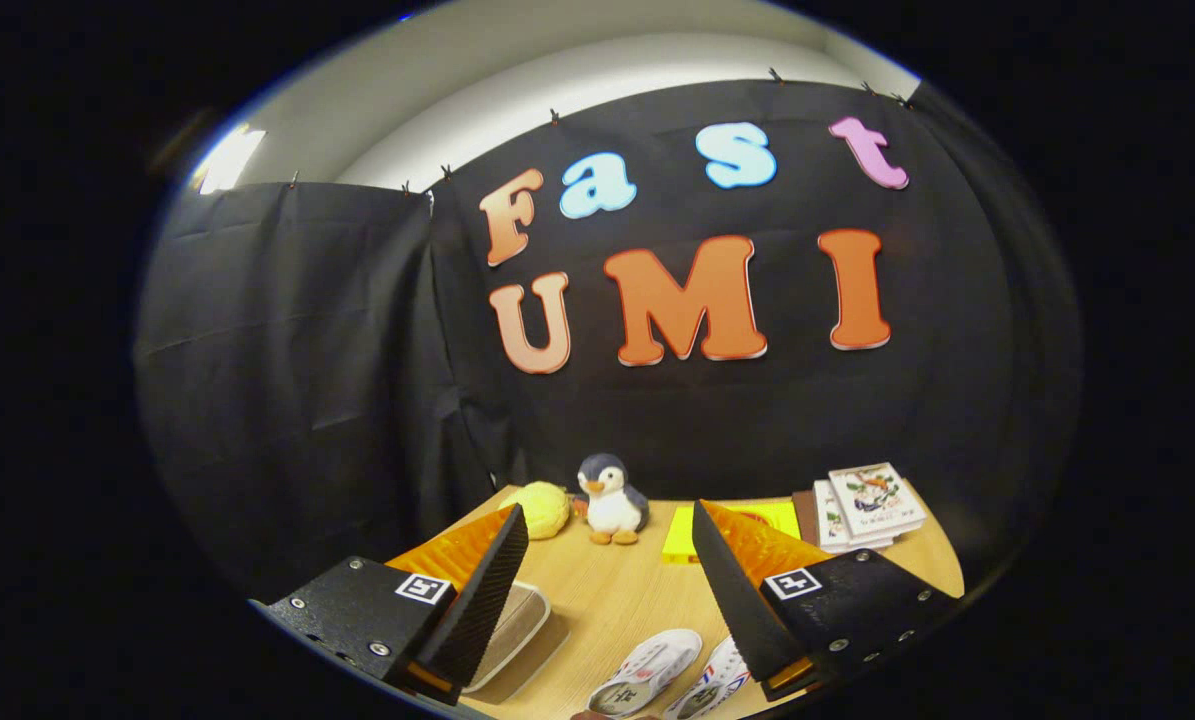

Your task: Open the storage box then place both shoes into the box .Put the left shoe in first, then the right shoe, with the right side of both shoes facing outward in a uniform manner.

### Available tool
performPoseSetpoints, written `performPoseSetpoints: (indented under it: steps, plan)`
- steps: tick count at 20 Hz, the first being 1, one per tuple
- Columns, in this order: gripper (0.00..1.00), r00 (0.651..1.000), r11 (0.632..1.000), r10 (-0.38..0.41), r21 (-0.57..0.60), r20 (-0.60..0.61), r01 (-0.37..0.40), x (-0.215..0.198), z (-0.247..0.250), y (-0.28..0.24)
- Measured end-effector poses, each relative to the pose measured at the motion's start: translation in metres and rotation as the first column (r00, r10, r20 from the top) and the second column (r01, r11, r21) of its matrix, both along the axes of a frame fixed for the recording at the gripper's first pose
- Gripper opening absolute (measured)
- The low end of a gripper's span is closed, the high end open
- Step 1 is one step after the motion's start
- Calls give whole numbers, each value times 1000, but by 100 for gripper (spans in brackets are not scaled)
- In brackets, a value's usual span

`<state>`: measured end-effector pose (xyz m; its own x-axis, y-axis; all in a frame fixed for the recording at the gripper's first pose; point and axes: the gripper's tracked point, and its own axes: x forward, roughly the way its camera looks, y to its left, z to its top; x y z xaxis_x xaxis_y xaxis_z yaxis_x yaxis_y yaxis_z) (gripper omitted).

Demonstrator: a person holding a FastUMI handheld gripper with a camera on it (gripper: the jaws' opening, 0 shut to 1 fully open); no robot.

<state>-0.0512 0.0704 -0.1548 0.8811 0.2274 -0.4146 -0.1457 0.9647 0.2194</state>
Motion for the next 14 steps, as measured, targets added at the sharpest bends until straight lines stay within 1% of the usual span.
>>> performPoseSetpoints:
  steps: [3,7,11,14]
  plan:
    - [97,992,998,43,55,-120,-37,-7,-35,18]
    - [97,961,979,139,176,-237,-98,-24,-73,49]
    - [98,903,941,243,314,-356,-129,-43,-110,83]
    - [97,851,915,312,374,-423,-150,-58,-138,103]
